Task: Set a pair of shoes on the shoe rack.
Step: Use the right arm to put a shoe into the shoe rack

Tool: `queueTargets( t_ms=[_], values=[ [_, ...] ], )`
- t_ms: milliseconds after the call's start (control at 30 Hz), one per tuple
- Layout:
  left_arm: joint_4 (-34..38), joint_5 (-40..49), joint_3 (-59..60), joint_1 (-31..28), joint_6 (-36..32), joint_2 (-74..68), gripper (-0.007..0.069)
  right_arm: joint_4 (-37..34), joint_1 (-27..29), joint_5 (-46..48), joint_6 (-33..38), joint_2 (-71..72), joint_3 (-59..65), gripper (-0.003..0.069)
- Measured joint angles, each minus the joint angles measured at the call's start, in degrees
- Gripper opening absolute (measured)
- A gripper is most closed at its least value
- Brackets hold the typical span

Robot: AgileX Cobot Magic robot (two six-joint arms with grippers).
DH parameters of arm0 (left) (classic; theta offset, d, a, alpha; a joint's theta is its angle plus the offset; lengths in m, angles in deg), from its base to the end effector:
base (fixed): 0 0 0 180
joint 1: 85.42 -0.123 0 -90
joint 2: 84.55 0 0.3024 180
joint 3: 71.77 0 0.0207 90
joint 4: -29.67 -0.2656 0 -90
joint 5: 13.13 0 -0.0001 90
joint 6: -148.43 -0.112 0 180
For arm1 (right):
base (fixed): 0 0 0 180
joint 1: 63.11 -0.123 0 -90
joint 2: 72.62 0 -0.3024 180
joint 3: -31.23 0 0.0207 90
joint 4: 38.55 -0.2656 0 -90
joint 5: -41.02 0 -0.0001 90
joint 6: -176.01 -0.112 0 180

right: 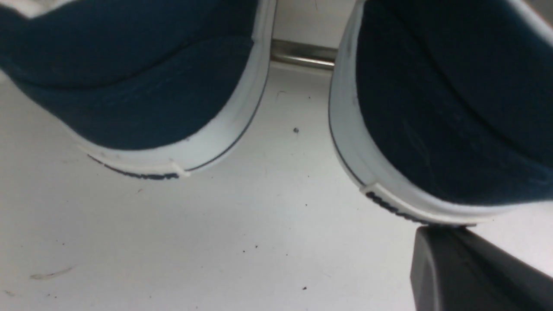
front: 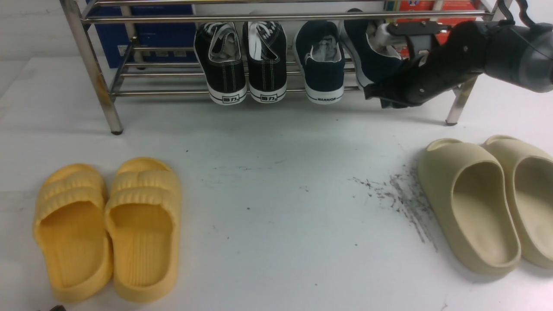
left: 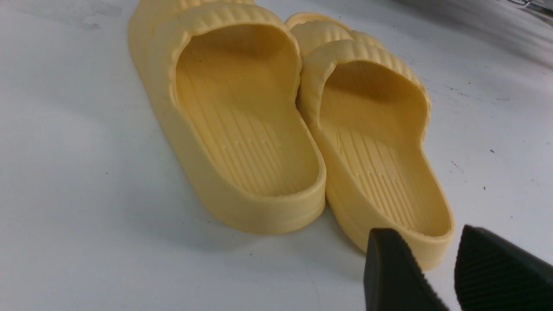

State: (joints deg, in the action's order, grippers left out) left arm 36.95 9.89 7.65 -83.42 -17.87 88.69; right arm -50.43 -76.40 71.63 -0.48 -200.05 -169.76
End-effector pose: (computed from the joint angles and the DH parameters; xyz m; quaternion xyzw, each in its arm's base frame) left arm 0.0688 -0.0080 0.1604 -0.1160 0.8059 -0.1325 0.5653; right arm 0.5043 0.1312 0.2269 -0.0723 0.9249 0.1124 0.3558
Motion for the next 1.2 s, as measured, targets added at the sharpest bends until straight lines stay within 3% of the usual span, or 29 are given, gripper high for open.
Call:
queueTargets(
  t_ms=[767, 1033, 1200],
  values=[
    [0.0, 0.0, 0.0, 0.0, 0.0, 0.0, 0.0238, 1.2, 0.0, 12.3, 0.1, 0.8, -3.3, 0.0067],
    [0.0, 0.0, 0.0, 0.0, 0.0, 0.0, 0.0238, 0.8, 0.0, 28.8, 2.6, 14.2, -1.7, 0.0075],
    [0.0, 0.0, 0.0, 0.0, 0.0, 0.0, 0.0238, -0.6, 0.0, 29.9, 2.6, 26.2, 8.5, 0.0045]
  ],
)
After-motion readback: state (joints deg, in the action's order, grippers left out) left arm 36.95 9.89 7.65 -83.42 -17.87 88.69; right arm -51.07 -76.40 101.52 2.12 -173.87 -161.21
